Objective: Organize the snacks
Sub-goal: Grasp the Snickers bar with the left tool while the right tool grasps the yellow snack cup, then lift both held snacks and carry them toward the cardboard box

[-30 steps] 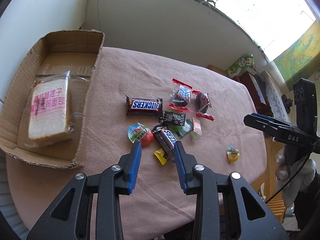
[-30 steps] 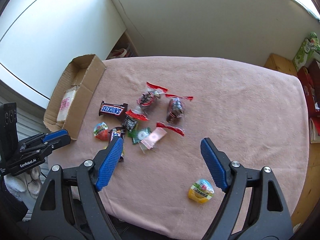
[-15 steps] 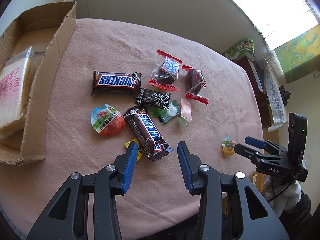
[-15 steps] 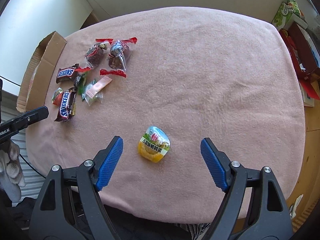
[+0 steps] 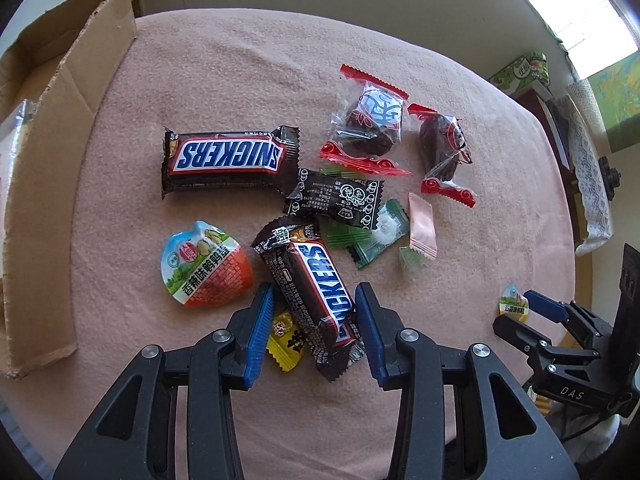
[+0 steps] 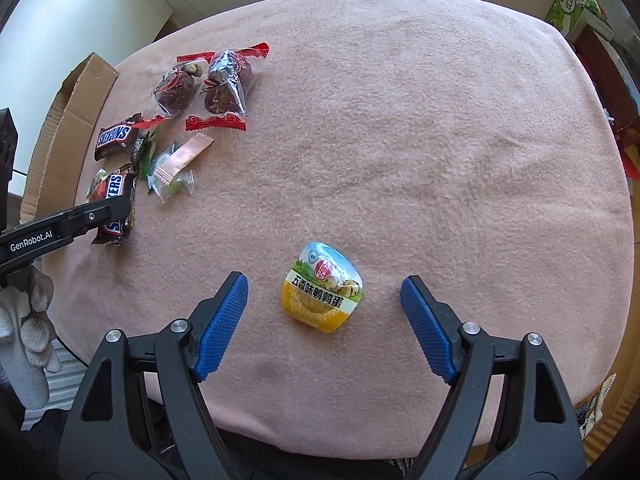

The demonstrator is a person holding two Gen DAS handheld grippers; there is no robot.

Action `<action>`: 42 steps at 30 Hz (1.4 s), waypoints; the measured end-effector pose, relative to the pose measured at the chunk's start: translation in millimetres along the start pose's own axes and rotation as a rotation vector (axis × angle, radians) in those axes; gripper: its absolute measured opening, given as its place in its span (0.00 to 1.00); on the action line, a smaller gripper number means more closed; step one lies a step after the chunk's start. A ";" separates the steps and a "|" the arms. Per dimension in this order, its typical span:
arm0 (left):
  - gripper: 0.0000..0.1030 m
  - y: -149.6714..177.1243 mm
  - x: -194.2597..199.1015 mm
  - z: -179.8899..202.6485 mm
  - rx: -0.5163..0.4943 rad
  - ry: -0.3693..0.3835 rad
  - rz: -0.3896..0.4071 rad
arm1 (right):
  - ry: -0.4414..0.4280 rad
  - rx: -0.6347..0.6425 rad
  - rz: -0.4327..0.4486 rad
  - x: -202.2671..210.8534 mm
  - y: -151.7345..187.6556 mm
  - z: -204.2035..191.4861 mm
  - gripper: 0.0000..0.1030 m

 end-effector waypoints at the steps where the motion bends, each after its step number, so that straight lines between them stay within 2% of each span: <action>1: 0.39 -0.1 0.0 2.0 -0.016 -0.015 0.006 | 0.005 0.004 0.000 -2.8 -1.6 -3.6 0.80; 4: 0.37 0.5 -1.6 9.1 -0.063 -0.054 0.021 | 0.025 0.021 0.001 -7.2 -3.1 -10.2 0.79; 9: 0.32 0.5 0.3 6.4 -0.053 -0.036 0.041 | 0.051 0.032 0.009 -10.6 -5.5 -12.2 0.70; 14: 0.26 0.7 3.1 3.6 -0.045 -0.019 0.057 | 0.071 0.033 0.017 -7.1 -6.7 -4.1 0.45; 16: 0.21 1.7 4.5 3.4 -0.046 -0.016 0.063 | 0.074 0.038 0.020 -6.1 -7.3 -1.0 0.39; 21: 0.19 2.3 4.7 4.1 -0.046 -0.004 0.066 | 0.055 0.033 0.024 -4.8 -7.1 4.4 0.39; 23: 0.21 0.0 2.2 3.7 -0.018 0.003 0.054 | 0.052 0.032 0.027 -4.2 -6.0 6.2 0.39; 24: 0.29 -1.2 1.3 2.0 0.000 0.002 0.046 | 0.049 0.030 0.028 -4.1 -6.0 6.7 0.39; 26: 0.29 -4.3 3.6 0.6 0.021 0.020 0.064 | 0.045 0.025 0.028 -1.8 -3.1 11.1 0.39; 29: 0.24 -7.5 5.8 3.0 -0.003 0.014 0.084 | 0.044 0.024 0.028 0.9 0.3 14.6 0.39; 34: 0.21 -6.9 9.0 4.4 -0.008 0.002 0.110 | 0.041 0.020 0.030 0.3 1.0 13.4 0.39; 42: 0.20 1.6 30.5 -2.5 0.011 0.051 0.151 | 0.007 0.003 0.056 14.7 1.2 13.2 0.39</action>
Point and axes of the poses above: each gripper's, at about its wrist camera, not at the fingertips, and x roughly against the way its jaws point, z to its right, y to its underside, the point moved 4 cm from there along -x, roughly the way its jaws point, and after that the axes turned 1 degree about y, right-handed, at the moved point
